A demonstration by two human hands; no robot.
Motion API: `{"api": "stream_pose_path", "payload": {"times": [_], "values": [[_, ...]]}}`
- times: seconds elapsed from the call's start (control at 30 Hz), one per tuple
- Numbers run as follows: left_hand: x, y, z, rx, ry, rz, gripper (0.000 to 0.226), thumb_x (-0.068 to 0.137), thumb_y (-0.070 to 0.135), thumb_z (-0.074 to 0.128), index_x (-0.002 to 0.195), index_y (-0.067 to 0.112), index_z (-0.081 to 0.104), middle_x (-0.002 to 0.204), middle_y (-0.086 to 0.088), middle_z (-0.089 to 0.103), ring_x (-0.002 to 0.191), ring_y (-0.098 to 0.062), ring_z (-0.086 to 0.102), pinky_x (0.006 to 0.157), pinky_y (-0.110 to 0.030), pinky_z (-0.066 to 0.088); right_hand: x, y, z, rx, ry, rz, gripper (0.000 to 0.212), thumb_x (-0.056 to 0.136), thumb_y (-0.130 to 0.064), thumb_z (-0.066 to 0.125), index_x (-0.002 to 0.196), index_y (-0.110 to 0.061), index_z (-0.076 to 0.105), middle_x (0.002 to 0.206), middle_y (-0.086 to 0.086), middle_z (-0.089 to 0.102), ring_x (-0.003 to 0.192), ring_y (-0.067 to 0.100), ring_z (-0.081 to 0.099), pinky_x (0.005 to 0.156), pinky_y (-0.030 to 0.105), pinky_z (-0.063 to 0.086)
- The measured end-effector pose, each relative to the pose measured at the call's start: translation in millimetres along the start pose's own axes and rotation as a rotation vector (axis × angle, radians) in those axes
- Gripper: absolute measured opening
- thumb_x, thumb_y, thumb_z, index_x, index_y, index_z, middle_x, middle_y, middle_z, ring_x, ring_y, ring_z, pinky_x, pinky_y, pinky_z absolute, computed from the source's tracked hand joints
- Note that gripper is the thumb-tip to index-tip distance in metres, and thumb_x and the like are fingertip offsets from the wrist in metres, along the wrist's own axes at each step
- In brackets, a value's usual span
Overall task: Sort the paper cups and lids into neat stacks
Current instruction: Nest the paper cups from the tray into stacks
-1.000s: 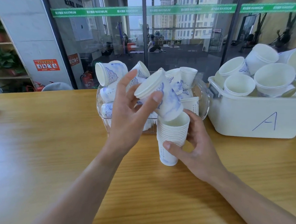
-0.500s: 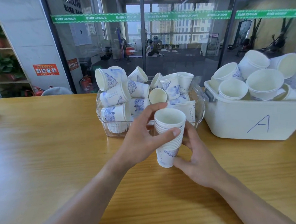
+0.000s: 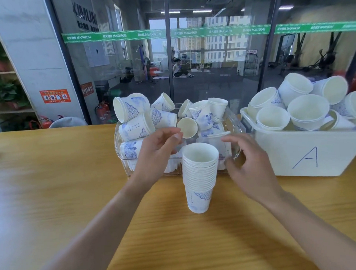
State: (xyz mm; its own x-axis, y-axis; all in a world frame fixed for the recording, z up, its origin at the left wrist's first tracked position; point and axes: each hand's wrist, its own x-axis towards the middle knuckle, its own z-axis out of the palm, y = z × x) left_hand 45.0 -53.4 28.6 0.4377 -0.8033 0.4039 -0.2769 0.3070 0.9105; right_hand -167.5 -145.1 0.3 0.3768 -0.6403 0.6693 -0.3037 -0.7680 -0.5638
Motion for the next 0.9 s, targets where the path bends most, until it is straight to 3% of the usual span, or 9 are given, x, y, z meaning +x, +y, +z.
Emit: {"api": "stream_pose_path", "payload": {"times": [0.13,0.2,0.3,0.4,0.57,0.7,0.8,0.9], "values": [[45,-7,9,0.197,-0.025,-0.024,0.027,0.098,0.024,0.070,0.124,0.019,0.066,0.115,0.007,0.072,0.105,-0.011,0.070,0.096,-0.044,0.059,40,0,-9,-0.296,-0.181,-0.010,0.043,0.095,-0.014,0.064,0.138,-0.017,0.059,0.143,-0.009,0.047,0.135,0.008,0.041,0.101,0.013,0.027],[65,-7,19,0.297,-0.043,-0.036,0.039,0.096,0.027,0.072,0.133,0.019,0.061,0.122,0.006,0.067,0.111,-0.010,0.066,0.098,-0.035,0.055,55,-2,-10,-0.411,-0.302,0.005,0.045,0.100,-0.023,0.059,0.144,-0.017,0.053,0.148,-0.008,0.042,0.138,0.009,0.038,0.105,0.021,0.033],[90,-4,38,0.350,-0.066,-0.078,0.055,0.094,0.025,0.073,0.144,0.018,0.050,0.130,0.002,0.060,0.117,-0.014,0.060,0.092,-0.028,0.048,71,-2,-6,-0.649,-0.457,0.043,0.045,0.102,-0.035,0.054,0.143,-0.016,0.051,0.150,-0.004,0.039,0.142,0.016,0.035,0.105,0.045,0.047],[112,-9,55,0.358,-0.060,-0.133,0.066,0.091,0.024,0.076,0.148,0.017,0.043,0.129,-0.001,0.057,0.114,-0.019,0.060,0.085,-0.029,0.048,79,0,0,-0.796,-0.539,0.025,0.037,0.101,-0.038,0.053,0.129,-0.014,0.058,0.145,0.003,0.043,0.142,0.023,0.033,0.100,0.046,0.051],[132,-22,72,0.419,-0.001,-0.135,0.073,0.089,0.023,0.078,0.149,0.014,0.037,0.102,0.005,0.057,0.106,-0.021,0.059,0.083,-0.027,0.041,74,4,3,-0.718,-0.505,-0.021,0.033,0.103,-0.039,0.052,0.127,-0.017,0.059,0.149,0.000,0.038,0.142,0.019,0.031,0.097,0.041,0.050],[138,-32,80,0.458,0.056,-0.084,0.081,0.083,0.037,0.081,0.148,0.014,0.038,0.126,-0.006,0.064,0.112,-0.025,0.062,0.091,-0.036,0.051,69,0,4,-0.705,-0.548,0.033,0.032,0.101,-0.048,0.055,0.120,-0.022,0.056,0.158,-0.003,0.026,0.146,0.022,0.027,0.099,0.037,0.042],[141,-37,86,0.515,0.084,-0.044,0.089,0.078,0.051,0.083,0.146,0.013,0.040,0.123,-0.005,0.067,0.113,-0.026,0.064,0.093,-0.044,0.055,67,-1,7,-0.669,-0.560,0.085,0.027,0.099,-0.048,0.057,0.110,-0.026,0.049,0.156,-0.003,0.027,0.140,0.024,0.035,0.088,0.036,0.044],[143,-39,90,0.584,0.105,-0.008,0.092,0.076,0.060,0.080,0.144,0.012,0.041,0.115,-0.003,0.069,0.107,-0.025,0.065,0.090,-0.042,0.056,65,3,11,-0.619,-0.529,0.108,0.030,0.098,-0.043,0.061,0.118,-0.023,0.049,0.154,-0.002,0.030,0.139,0.023,0.037,0.083,0.034,0.040]]}}
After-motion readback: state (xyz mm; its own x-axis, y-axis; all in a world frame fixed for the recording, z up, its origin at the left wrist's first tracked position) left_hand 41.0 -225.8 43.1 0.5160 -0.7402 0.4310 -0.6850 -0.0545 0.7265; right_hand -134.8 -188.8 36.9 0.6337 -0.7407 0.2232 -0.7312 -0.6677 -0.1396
